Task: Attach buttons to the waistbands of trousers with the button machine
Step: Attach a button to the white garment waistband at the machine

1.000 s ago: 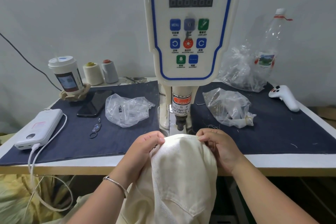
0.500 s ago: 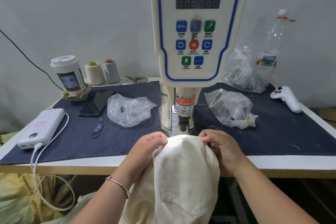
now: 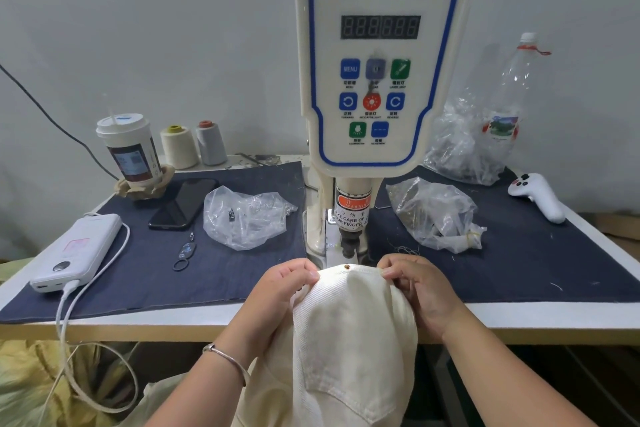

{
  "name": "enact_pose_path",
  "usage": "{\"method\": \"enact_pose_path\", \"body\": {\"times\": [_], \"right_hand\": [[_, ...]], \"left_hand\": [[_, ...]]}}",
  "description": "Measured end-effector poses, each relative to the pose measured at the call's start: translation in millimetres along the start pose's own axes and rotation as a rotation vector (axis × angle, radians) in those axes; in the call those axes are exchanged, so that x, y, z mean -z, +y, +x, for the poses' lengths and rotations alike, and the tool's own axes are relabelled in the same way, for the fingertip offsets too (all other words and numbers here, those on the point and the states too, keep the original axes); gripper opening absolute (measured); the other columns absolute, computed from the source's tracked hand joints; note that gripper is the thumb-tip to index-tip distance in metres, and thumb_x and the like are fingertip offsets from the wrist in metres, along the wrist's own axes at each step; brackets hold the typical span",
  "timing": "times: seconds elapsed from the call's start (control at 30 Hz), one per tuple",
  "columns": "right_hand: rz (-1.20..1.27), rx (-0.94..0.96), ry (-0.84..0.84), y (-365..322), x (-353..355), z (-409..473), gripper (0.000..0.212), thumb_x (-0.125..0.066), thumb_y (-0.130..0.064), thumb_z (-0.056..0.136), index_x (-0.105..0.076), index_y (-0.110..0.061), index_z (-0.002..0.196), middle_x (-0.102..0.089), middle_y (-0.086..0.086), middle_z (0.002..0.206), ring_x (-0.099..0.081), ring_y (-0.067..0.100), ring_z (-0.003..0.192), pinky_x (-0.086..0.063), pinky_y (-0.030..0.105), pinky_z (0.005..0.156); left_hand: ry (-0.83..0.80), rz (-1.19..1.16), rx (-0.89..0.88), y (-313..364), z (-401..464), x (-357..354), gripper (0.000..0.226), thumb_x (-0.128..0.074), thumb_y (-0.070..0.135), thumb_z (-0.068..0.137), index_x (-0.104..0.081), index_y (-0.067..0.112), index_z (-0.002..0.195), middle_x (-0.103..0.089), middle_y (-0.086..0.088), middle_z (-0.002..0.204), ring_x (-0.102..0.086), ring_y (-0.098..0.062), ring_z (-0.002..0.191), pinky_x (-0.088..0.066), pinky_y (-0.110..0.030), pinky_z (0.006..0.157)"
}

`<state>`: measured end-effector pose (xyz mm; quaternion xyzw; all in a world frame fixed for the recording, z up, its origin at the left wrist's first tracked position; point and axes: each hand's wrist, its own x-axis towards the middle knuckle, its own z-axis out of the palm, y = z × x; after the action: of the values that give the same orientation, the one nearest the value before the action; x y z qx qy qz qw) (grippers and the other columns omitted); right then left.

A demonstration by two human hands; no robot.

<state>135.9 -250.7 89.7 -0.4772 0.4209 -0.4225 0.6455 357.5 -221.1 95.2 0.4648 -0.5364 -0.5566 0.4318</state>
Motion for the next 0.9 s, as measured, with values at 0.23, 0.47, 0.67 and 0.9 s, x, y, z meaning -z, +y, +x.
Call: {"method": "enact_pose_path", "body": {"times": [0.23, 0.47, 0.67, 0.9], "right_hand": [[0.098, 0.002, 0.003, -3.9, -6.3, -7.0, 0.014, -0.055, -0.012, 0.063, -0.045, -0.003, 0.059, -0.035, 0.008, 0.056, -0.036, 0.017, 0.05, -0.032, 0.023, 0.051], [-0.185, 0.154, -0.05, -26.4, -10.8, -44.2, 0.012, -0.057, -0.019, 0.064, -0.054, -0.011, 0.056, -0.04, 0.002, 0.058, -0.039, 0.01, 0.054, -0.032, 0.022, 0.05], [-0.11, 0.208, -0.157, -51.0, -31.4, -85.1, 0.01, -0.055, -0.013, 0.063, -0.049, -0.011, 0.055, -0.035, 0.006, 0.06, -0.031, 0.014, 0.054, -0.02, 0.031, 0.054], [0.052, 0.287, -0.279, -77.8, -61.6, -125.0, 0.008, -0.042, -0.01, 0.06, -0.039, -0.008, 0.053, -0.027, 0.009, 0.06, -0.024, 0.021, 0.054, -0.018, 0.034, 0.054]], "left_hand": [[0.007, 0.001, 0.017, 6.5, -3.1, -1.8, 0.014, -0.057, 0.026, 0.073, -0.054, 0.016, 0.063, -0.044, 0.005, 0.059, -0.039, -0.006, 0.053, -0.035, -0.014, 0.048], [-0.105, -0.025, -0.071, 20.4, -33.3, 3.2, 0.02, -0.064, 0.027, 0.074, -0.054, 0.012, 0.065, -0.047, -0.002, 0.06, -0.041, -0.013, 0.053, -0.033, -0.018, 0.05], [-0.2, -0.002, -0.178, 45.9, -72.9, 3.9, 0.022, -0.063, 0.027, 0.074, -0.056, 0.007, 0.069, -0.053, -0.012, 0.086, -0.046, -0.025, 0.079, -0.036, -0.029, 0.068], [-0.041, 0.158, -0.075, 51.5, -121.0, 32.8, 0.044, -0.064, 0.045, 0.077, -0.068, 0.019, 0.112, -0.069, -0.006, 0.117, -0.061, -0.023, 0.116, -0.044, -0.047, 0.105]]}}
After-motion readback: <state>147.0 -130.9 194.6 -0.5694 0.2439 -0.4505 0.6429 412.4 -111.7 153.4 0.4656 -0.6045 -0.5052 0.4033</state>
